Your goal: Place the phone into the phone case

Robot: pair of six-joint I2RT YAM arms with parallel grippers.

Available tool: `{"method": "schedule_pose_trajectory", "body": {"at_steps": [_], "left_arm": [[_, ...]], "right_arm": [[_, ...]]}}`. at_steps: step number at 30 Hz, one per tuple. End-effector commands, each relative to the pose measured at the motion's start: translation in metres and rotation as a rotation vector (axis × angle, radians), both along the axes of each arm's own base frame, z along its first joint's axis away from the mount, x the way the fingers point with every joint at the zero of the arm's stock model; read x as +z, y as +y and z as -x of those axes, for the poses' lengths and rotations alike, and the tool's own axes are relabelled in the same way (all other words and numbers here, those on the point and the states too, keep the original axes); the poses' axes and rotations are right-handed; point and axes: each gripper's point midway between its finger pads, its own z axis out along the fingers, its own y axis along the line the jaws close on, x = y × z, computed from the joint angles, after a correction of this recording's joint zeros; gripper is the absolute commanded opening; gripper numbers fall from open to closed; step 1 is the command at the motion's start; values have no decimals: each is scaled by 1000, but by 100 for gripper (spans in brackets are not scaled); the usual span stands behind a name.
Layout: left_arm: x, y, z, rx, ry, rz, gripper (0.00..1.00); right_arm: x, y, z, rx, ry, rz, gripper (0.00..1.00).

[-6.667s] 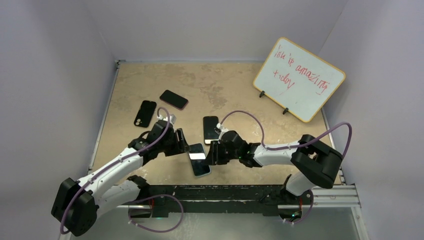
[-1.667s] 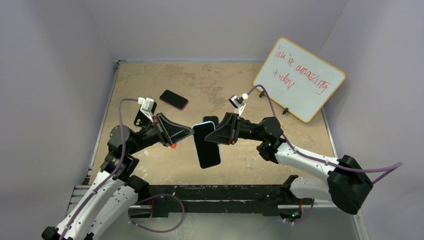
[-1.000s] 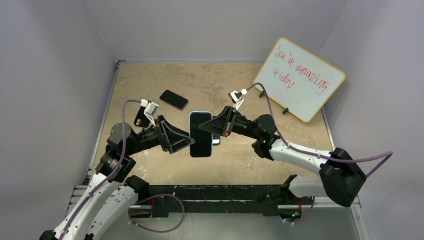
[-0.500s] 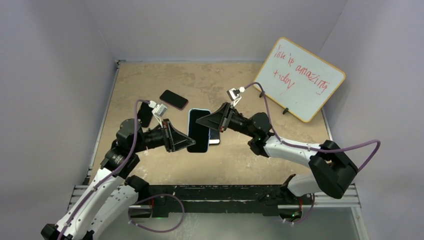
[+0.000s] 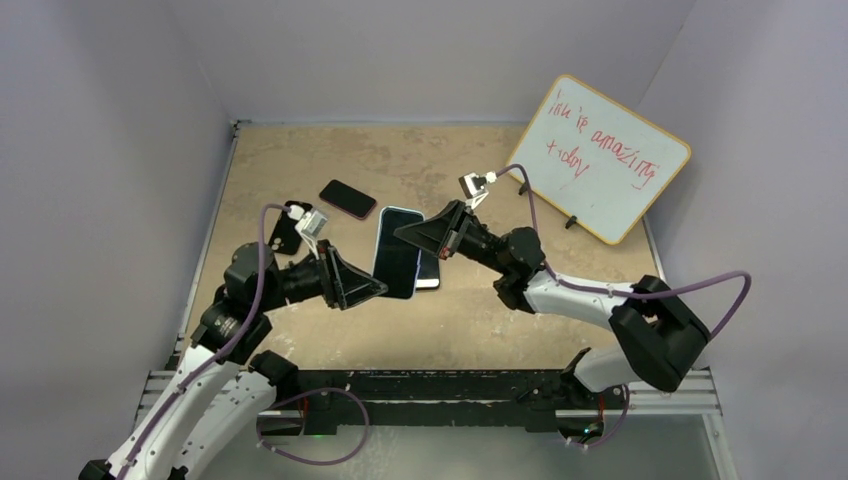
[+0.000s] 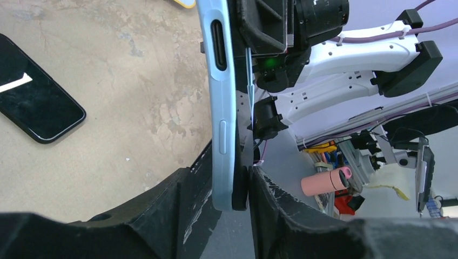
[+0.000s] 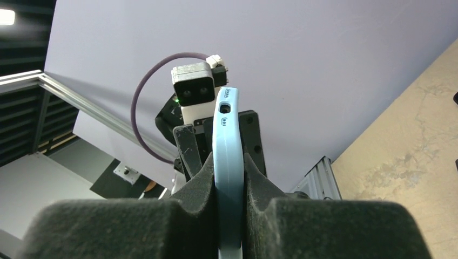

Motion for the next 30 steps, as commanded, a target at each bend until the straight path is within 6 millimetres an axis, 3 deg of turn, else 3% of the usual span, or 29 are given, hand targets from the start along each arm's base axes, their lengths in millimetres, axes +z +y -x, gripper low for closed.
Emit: {"method": "schedule_pose_trajectory", "body": {"at_steps": [1, 5, 8, 10, 14, 15, 19, 21, 30], "left_arm": [[-9, 1, -6, 39, 50, -5, 38], [-14, -1, -10, 46, 72, -10, 0], [-22, 4, -17, 97, 101, -48, 0], [-26, 6, -20, 117, 112, -75, 0], [-25, 10, -24, 146, 116, -102, 0], [-21, 10, -23, 145, 106, -96, 4], [-5, 14, -24, 173, 64, -79, 39], [2, 13, -25, 171, 46, -70, 47], [12, -9, -24, 39, 12, 20, 48]], "right_arm": [[42, -17, 0, -33, -64, -173, 0], [33, -14, 0, -15, -53, -158, 11], [19, -13, -1, -19, -34, -123, 27], [11, -10, -2, -27, -37, -78, 28], [3, -11, -5, -53, -34, -30, 6], [4, -12, -4, -53, -39, -35, 2], [8, -18, -2, -49, -55, -40, 0], [6, -21, -2, -45, -55, -37, 0], [-4, -24, 4, -20, -38, -37, 0]]}}
